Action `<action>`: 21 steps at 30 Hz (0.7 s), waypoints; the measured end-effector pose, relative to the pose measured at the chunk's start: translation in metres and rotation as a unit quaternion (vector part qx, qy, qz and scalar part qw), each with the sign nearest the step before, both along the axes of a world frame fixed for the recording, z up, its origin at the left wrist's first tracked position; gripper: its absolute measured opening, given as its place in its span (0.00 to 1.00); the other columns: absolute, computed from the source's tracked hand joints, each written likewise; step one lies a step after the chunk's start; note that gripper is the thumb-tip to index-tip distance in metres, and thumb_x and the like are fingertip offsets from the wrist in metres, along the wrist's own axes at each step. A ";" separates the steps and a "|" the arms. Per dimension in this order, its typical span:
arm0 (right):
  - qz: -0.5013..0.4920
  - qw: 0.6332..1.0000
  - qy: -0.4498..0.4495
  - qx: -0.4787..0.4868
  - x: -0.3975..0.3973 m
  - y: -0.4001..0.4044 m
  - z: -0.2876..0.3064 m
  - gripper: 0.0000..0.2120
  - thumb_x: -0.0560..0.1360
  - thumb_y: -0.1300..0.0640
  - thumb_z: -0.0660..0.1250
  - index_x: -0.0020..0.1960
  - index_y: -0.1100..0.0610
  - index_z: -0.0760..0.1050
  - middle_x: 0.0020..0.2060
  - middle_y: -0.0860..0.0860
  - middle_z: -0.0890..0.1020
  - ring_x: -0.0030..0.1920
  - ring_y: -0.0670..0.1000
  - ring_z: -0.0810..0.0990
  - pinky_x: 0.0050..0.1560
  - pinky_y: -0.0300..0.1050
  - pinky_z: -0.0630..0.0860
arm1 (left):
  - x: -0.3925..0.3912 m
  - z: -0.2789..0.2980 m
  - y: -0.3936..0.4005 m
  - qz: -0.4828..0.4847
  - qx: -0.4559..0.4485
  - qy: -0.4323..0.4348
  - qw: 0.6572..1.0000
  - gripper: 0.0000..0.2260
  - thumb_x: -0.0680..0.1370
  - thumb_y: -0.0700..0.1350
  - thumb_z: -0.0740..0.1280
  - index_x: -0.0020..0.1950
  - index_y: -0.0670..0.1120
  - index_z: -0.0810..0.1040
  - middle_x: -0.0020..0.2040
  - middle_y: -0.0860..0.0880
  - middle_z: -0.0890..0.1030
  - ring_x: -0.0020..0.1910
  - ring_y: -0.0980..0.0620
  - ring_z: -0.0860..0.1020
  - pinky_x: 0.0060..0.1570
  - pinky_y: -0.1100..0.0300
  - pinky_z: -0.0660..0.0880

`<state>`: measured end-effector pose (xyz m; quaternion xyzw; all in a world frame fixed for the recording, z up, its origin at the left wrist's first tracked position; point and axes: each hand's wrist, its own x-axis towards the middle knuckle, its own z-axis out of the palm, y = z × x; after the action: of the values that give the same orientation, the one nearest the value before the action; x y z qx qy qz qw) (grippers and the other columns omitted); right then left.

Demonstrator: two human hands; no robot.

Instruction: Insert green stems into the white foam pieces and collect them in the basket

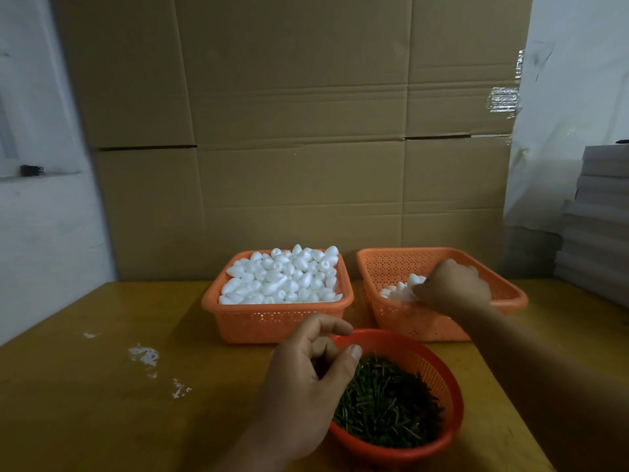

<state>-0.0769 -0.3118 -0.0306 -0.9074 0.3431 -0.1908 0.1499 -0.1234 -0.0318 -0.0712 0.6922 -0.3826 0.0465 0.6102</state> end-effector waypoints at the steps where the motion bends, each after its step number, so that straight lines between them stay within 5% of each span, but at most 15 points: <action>1: 0.000 1.000 0.002 0.003 0.000 0.000 0.000 0.17 0.73 0.39 0.69 0.38 0.54 0.76 0.42 0.53 0.82 0.52 0.57 0.79 0.56 0.55 0.78 | 0.000 0.000 0.000 0.000 0.003 -0.003 1.000 0.06 0.75 0.55 0.68 0.51 0.63 0.76 0.29 0.55 0.75 0.30 0.61 0.73 0.34 0.66 0.71; 11: 0.021 1.000 0.018 0.011 -0.005 -0.003 0.006 0.18 0.73 0.39 0.69 0.39 0.55 0.77 0.42 0.54 0.82 0.50 0.57 0.80 0.55 0.55 0.79 | -0.001 -0.002 0.001 0.007 0.017 -0.023 1.000 0.05 0.75 0.55 0.68 0.50 0.60 0.77 0.28 0.56 0.74 0.30 0.62 0.73 0.39 0.68 0.68; 18: 0.025 1.000 0.005 0.009 -0.015 -0.004 0.008 0.17 0.74 0.42 0.69 0.40 0.56 0.78 0.44 0.57 0.83 0.50 0.59 0.81 0.51 0.54 0.79 | -0.003 0.000 0.001 -0.004 0.014 -0.016 1.000 0.02 0.77 0.51 0.69 0.48 0.58 0.78 0.28 0.55 0.75 0.28 0.61 0.72 0.33 0.69 0.69; 21: 0.039 0.998 -0.037 0.027 -0.022 -0.002 0.008 0.15 0.76 0.48 0.68 0.37 0.57 0.79 0.37 0.57 0.83 0.42 0.58 0.82 0.45 0.55 0.81 | -0.004 0.002 0.001 0.001 0.015 -0.018 1.000 0.02 0.76 0.51 0.69 0.47 0.58 0.79 0.28 0.55 0.76 0.29 0.61 0.73 0.33 0.69 0.69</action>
<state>-0.0990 -0.3139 -0.0223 -0.9079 0.3068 -0.2088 0.1947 -0.1270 -0.0305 -0.0695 0.7005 -0.3933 0.0542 0.5929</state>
